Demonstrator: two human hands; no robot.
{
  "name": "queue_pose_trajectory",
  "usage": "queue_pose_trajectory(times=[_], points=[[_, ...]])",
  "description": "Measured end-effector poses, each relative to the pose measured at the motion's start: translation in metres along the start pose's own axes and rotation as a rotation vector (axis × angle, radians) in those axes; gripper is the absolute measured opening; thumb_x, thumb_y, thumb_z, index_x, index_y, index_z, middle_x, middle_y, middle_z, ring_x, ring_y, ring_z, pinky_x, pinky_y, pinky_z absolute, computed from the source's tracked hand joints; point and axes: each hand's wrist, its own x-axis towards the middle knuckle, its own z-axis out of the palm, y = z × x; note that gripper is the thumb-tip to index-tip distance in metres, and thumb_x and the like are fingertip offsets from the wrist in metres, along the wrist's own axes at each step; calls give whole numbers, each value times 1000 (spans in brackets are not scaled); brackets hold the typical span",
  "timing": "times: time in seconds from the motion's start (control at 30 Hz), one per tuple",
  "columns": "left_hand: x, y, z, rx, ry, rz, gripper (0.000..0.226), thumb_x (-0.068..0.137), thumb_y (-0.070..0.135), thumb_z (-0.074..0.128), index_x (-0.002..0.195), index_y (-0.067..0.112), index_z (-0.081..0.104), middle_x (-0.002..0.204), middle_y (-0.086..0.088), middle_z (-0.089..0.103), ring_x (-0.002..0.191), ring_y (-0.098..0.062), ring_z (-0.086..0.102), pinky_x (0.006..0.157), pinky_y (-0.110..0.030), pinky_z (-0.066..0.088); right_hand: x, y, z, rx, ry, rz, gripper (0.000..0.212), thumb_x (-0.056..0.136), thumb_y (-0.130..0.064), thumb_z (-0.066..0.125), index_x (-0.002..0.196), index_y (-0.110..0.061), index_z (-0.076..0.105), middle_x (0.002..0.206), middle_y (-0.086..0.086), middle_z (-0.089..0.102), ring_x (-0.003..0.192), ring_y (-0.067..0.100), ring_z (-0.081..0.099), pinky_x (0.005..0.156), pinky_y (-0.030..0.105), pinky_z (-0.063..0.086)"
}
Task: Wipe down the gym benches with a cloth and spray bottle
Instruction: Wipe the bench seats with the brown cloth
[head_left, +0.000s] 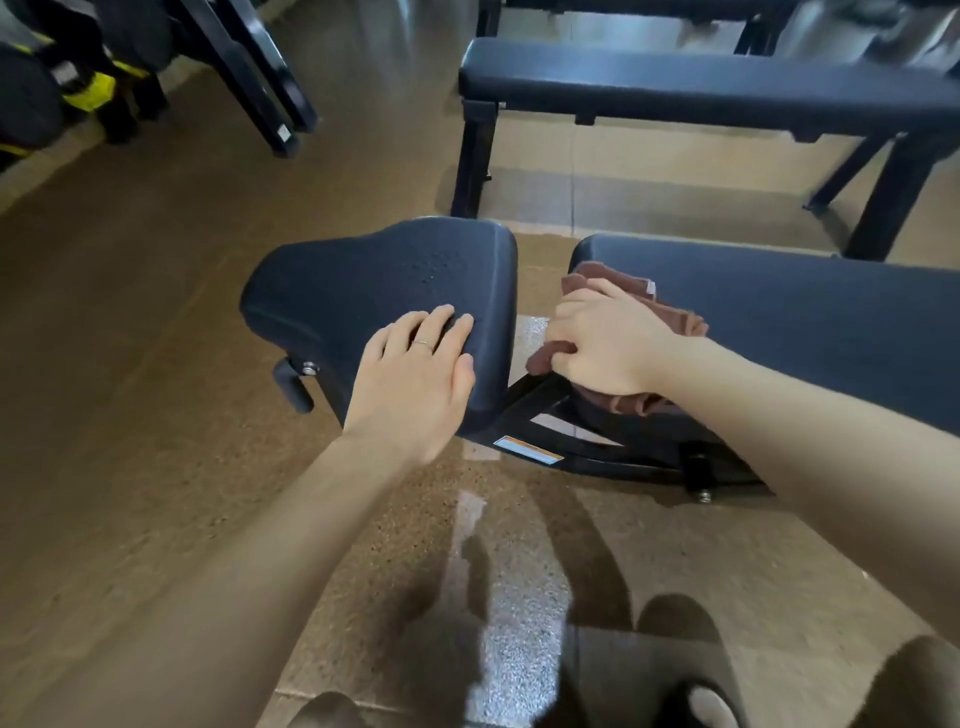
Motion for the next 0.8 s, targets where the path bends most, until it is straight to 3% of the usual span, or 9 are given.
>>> queue_pose_trajectory(times=[0.1, 0.17, 0.3, 0.43, 0.5, 0.57, 0.63, 0.7, 0.8], points=[[0, -1, -1, -7, -5, -6, 57, 106, 37, 20, 155, 22, 43, 159, 1, 44, 142, -24, 40, 117, -42, 31, 27, 21, -1, 43, 24, 48, 40, 92, -48, 36, 88, -34, 73, 100, -9, 64, 116, 22, 50, 111, 47, 32], [1, 0, -1, -8, -15, -14, 58, 106, 38, 18, 157, 24, 40, 162, 3, 40, 144, -22, 36, 119, -41, 27, 40, 31, -2, 107, 46, 96, 34, 95, -41, 42, 95, -36, 76, 100, -9, 58, 117, 23, 48, 111, 49, 32], [1, -1, -1, -28, -5, -33, 56, 106, 40, 20, 156, 26, 42, 161, 5, 42, 145, -20, 35, 120, -39, 26, 58, 27, 3, 210, 211, 247, 26, 101, -30, 44, 101, -17, 67, 111, 6, 66, 116, 29, 54, 112, 49, 35], [1, 0, -4, -67, -15, -59, 55, 106, 41, 21, 154, 28, 45, 160, 8, 43, 145, -17, 35, 120, -37, 25, 61, 4, -10, 880, 547, 466, 30, 107, -25, 40, 127, -19, 62, 120, -1, 66, 111, 18, 60, 98, 35, 45], [1, -1, -6, -128, -17, -50, 54, 107, 41, 23, 155, 26, 45, 160, 9, 41, 147, -14, 34, 122, -31, 19, 64, -29, -17, 1146, 540, 433, 30, 109, -26, 38, 131, -23, 58, 123, -5, 63, 114, 13, 57, 98, 32, 42], [3, -10, -9, -232, -12, -84, 52, 108, 37, 30, 155, 20, 44, 161, 5, 41, 148, -13, 33, 124, -28, 18, 69, -67, -4, 1045, 457, 327, 34, 108, -35, 37, 137, -30, 54, 141, -5, 56, 137, 18, 45, 111, 38, 35], [6, -25, -12, -275, 56, -207, 53, 106, 35, 32, 153, 15, 47, 158, 0, 44, 147, -17, 36, 124, -37, 26, 74, -89, 13, 759, 379, 291, 45, 103, -50, 36, 145, -39, 48, 162, -8, 34, 155, 21, 16, 124, 50, 16], [14, -44, -16, -238, 120, -357, 55, 105, 36, 32, 151, 11, 47, 157, -6, 46, 147, -24, 38, 123, -44, 30, 81, -88, 15, 668, 315, 301, 51, 102, -53, 36, 152, -42, 39, 169, -9, 19, 157, 21, 2, 125, 57, 8], [45, -60, -16, -219, 77, -491, 53, 108, 38, 32, 155, 15, 42, 162, -6, 37, 151, -29, 29, 125, -46, 22, 83, -81, 15, 626, 290, 279, 53, 104, -46, 37, 156, -41, 31, 171, -7, 13, 157, 24, -2, 125, 60, 7]])
